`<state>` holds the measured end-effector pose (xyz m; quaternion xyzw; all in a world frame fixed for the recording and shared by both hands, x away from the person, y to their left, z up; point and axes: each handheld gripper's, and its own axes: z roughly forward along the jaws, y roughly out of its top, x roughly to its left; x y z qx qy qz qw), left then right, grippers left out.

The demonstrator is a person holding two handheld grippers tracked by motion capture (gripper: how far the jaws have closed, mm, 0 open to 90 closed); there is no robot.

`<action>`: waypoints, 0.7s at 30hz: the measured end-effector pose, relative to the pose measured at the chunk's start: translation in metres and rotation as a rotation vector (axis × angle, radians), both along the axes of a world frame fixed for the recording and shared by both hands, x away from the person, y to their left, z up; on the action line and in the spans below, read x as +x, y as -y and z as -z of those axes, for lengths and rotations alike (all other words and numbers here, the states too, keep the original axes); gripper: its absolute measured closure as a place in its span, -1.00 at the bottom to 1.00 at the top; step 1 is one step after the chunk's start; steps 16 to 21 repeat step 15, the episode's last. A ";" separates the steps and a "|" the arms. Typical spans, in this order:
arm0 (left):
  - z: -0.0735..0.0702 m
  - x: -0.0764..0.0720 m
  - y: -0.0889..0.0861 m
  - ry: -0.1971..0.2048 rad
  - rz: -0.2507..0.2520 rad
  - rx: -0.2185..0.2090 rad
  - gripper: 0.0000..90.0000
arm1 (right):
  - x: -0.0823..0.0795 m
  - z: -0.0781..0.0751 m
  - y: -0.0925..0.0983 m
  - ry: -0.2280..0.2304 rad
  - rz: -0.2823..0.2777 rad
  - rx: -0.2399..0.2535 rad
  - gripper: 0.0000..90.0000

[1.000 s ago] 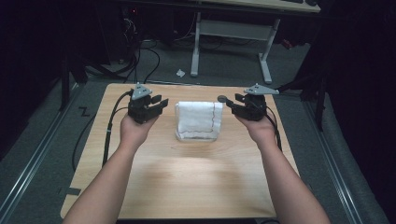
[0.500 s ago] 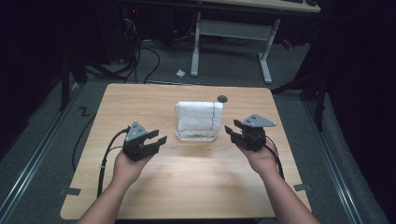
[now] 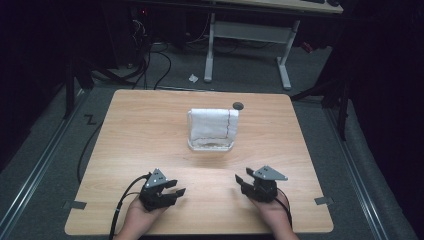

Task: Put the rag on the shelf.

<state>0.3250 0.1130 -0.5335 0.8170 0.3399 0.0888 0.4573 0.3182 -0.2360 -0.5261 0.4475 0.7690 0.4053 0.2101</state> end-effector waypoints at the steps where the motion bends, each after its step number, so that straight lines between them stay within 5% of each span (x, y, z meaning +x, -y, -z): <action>1: 0.000 0.001 0.001 0.003 -0.004 0.009 0.14 | -0.004 0.002 -0.001 -0.004 -0.019 -0.031 -0.06; 2: 0.001 0.003 0.002 0.003 -0.013 0.015 0.14 | -0.009 0.005 0.000 0.026 -0.013 -0.051 0.01; 4: 0.003 0.009 0.001 -0.014 -0.038 0.015 0.13 | -0.008 0.007 0.001 -0.001 -0.017 -0.047 -0.04; 7: 0.004 0.010 0.001 -0.007 -0.032 0.017 0.11 | -0.001 0.006 -0.002 0.027 -0.013 -0.077 -0.05; 21: 0.006 0.011 0.002 -0.027 -0.044 0.011 0.12 | 0.000 0.010 0.004 0.009 0.001 -0.069 -0.04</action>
